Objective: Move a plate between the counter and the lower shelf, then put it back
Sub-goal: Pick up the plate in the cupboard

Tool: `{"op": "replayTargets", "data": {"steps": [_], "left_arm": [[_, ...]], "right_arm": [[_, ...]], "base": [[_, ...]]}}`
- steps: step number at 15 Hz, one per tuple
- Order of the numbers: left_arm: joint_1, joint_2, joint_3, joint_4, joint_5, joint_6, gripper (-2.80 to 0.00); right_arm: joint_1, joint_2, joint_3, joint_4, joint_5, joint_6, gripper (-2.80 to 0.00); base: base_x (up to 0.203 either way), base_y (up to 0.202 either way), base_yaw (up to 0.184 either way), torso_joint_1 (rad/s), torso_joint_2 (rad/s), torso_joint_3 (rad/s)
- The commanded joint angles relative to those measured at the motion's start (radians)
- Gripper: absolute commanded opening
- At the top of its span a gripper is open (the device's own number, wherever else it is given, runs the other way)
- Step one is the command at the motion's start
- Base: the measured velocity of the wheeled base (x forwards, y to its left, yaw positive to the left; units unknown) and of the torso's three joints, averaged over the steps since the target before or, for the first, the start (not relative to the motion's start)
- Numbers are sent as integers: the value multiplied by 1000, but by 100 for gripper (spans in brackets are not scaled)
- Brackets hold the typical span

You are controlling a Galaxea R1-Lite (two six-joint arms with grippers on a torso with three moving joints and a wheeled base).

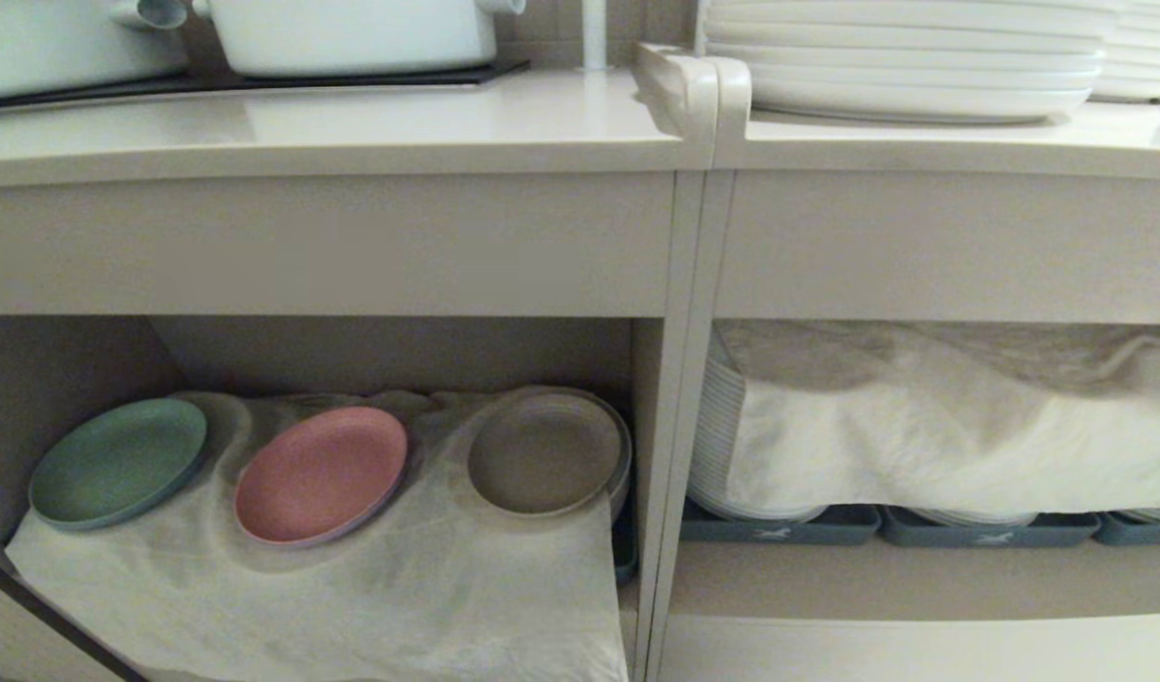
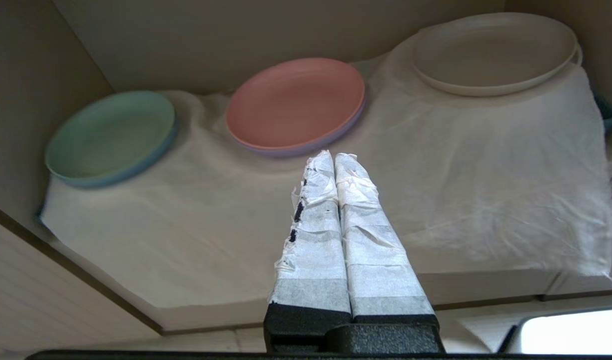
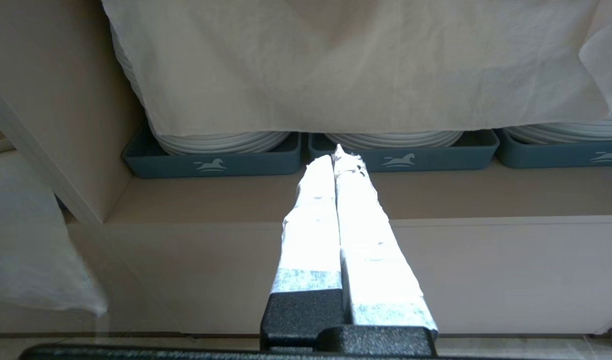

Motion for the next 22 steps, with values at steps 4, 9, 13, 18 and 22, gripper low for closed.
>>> {"op": "replayTargets", "data": {"steps": [4, 9, 13, 18, 22], "left_arm": [[0, 96, -116, 21, -189, 22, -280], [-2, 314, -210, 19, -391, 21, -280], [-4, 541, -240, -21, -410, -63, -280], [-43, 777, -205, -67, -444, -200, -280], [-51, 899, -100, -70, -450, -252, -280]], "right_arm": [[0, 1, 0, 0, 0, 0, -280], [0, 1, 0, 0, 0, 0, -280], [0, 1, 0, 0, 0, 0, -280], [0, 1, 0, 0, 0, 0, -280], [0, 1, 0, 0, 0, 0, -280]], "base": [[0, 0, 0, 0, 0, 0], [0, 0, 0, 0, 0, 0], [0, 0, 0, 0, 0, 0], [0, 0, 0, 0, 0, 0], [0, 0, 0, 0, 0, 0]]}}
